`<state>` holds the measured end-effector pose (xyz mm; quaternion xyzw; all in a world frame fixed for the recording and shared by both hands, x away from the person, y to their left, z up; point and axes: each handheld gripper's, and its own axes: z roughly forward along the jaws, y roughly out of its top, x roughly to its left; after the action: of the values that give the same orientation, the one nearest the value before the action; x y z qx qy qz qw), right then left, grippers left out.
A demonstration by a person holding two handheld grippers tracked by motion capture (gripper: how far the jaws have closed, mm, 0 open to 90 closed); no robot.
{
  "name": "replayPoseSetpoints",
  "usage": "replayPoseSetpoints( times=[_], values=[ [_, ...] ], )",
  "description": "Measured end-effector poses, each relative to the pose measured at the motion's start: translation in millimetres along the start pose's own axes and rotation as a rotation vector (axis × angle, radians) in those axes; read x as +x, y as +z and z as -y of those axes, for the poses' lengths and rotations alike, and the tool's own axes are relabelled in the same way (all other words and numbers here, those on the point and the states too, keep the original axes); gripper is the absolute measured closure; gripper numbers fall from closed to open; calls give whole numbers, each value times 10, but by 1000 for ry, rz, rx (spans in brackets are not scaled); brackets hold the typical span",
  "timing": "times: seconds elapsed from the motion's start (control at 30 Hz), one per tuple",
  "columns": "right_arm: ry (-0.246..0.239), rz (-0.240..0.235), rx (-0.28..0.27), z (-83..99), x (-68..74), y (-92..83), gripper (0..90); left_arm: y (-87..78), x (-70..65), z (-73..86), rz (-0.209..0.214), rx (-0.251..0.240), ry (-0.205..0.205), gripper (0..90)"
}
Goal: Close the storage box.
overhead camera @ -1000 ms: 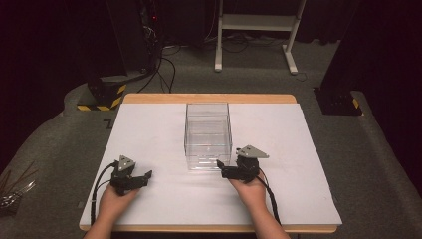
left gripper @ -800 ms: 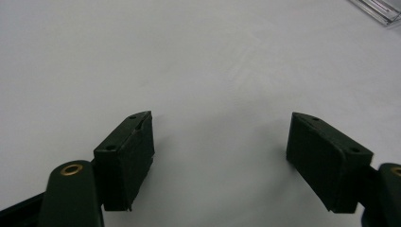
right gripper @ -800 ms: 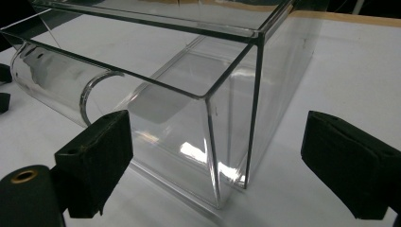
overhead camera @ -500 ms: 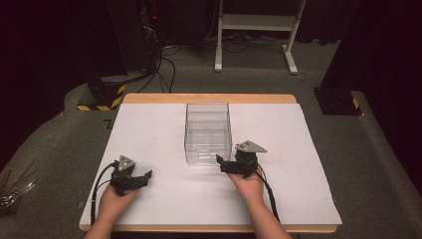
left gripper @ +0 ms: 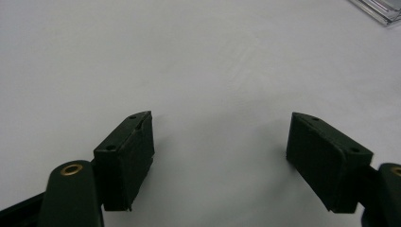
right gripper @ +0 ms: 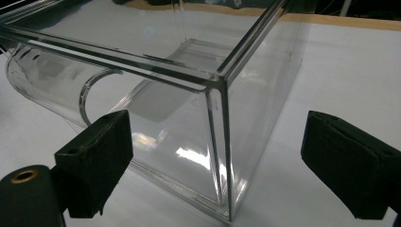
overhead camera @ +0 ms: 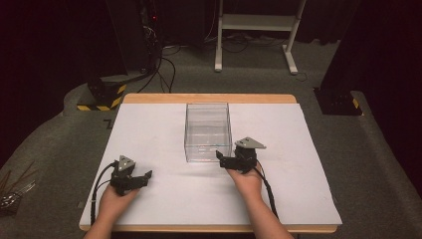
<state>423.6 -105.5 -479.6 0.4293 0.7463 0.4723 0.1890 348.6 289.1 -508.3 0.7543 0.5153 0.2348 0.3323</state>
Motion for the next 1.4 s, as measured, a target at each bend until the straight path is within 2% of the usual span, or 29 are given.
replayPoseSetpoints(
  times=[0.63, 0.9, 1.13, 1.4],
  values=[
    [35, 29, -2, -70, -65, 115, 101, 0, 0, 1, 0, -1, 0, 240],
    [46, 20, -5, -59, -78, 150, 106, 1, 0, 0, 1, -1, 0, 240],
    [48, 9, 9, -58, -62, 72, 125, 2, -2, 1, 0, -3, -2, 240],
    [32, 3, -9, 0, -76, -95, 126, 2, -4, 1, 0, -4, -3, 240]
  ],
)
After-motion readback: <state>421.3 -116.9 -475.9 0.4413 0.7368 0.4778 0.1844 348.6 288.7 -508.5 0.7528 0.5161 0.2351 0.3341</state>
